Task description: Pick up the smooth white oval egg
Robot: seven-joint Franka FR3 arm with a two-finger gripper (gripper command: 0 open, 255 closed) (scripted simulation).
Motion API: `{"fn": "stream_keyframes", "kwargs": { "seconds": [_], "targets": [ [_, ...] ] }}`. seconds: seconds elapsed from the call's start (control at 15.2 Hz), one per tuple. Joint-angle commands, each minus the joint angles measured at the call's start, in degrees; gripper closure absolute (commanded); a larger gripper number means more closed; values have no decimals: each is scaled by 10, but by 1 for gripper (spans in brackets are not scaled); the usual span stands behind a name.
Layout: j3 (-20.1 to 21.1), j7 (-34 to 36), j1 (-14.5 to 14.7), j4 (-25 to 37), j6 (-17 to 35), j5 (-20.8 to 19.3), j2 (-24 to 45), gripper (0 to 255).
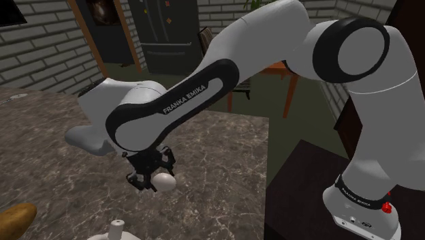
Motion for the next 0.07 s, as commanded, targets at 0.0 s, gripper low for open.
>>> {"fn": "stream_keyframes", "kwargs": {
  "seconds": [0.0],
  "targets": [
    [0,0,0,2,-3,1,-1,255]
  ]
}}
